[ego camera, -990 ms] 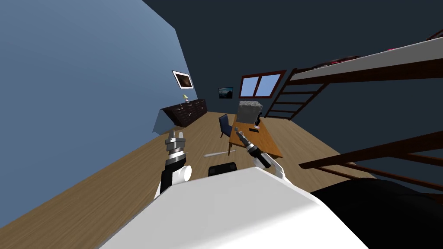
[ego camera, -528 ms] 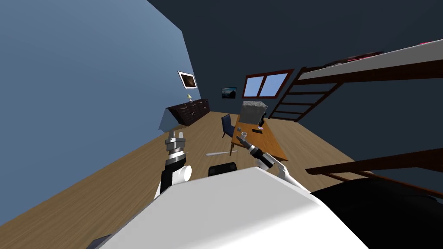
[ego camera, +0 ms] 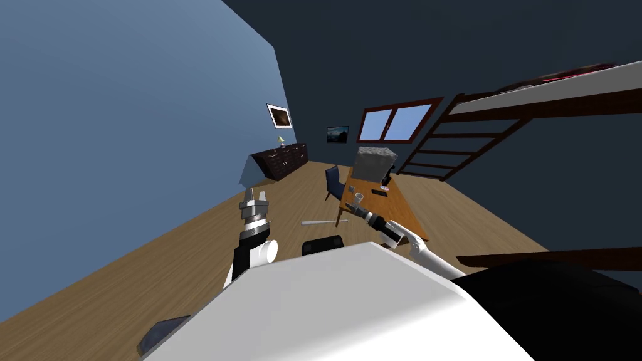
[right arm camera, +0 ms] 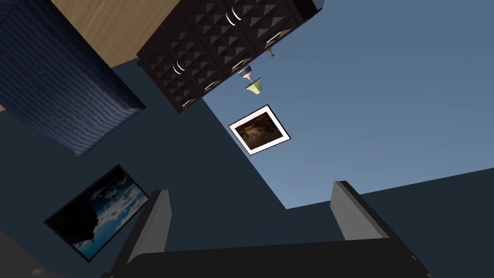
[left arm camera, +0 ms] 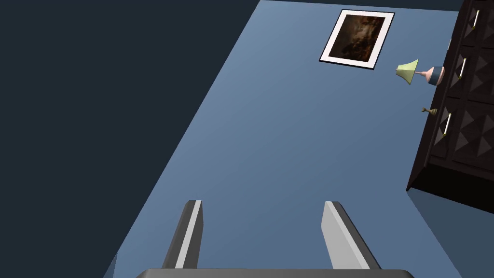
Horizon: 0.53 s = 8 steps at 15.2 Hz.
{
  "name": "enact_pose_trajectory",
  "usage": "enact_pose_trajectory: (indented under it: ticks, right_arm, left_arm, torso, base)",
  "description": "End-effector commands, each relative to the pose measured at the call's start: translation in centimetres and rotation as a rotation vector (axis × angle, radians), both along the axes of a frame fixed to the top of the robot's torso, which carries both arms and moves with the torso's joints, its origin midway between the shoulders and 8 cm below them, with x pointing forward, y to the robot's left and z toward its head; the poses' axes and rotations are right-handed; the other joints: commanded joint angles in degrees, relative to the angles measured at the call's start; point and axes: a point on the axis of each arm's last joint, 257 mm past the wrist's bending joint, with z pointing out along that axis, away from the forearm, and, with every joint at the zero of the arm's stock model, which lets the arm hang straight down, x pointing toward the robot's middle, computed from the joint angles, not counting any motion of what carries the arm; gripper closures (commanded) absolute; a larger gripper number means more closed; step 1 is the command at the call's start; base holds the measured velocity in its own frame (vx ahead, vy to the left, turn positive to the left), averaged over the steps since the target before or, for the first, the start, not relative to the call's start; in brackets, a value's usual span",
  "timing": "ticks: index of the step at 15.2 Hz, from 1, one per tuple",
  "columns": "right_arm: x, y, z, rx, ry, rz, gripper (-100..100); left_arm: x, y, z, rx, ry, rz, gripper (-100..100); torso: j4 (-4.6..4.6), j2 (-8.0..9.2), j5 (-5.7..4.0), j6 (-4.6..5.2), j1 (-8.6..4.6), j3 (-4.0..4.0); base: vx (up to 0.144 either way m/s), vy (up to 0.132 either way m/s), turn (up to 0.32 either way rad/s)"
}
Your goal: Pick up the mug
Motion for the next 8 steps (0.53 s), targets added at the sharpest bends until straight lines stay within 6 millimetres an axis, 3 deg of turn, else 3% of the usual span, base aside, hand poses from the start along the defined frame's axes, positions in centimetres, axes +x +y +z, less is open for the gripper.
enact_pose_trajectory:
  ticks: [1, 3, 8]
  right_arm:
    - [-0.6, -1.4, -1.7, -0.079, 0.028, 0.031, -100]
    - [-0.8, -2.2, -2.4, -0.091, 0.044, 0.021, -100]
    - [-2.8, -6.7, -6.6, -0.288, 0.132, 0.083, -100]
  left_arm:
    - [0.0, 0.0, 0.0, 0.0, 0.0, 0.0, 0]
    - [0.0, 0.0, 0.0, 0.0, 0.0, 0.0, 0]
    - [0.0, 0.0, 0.0, 0.0, 0.0, 0.0, 0]
  torso:
    - [0.0, 0.0, 0.0, 0.0, 0.0, 0.0]
    - [0.0, -0.01, 0.01, -0.01, 0.01, 0.0]
    - [-0.02, -0.1, 0.0, -0.03, 0.02, -0.06]
  base:
    - [0.015, 0.024, 0.122]
    - [0.015, 0.025, 0.101]
    - [0.035, 0.028, 0.167]
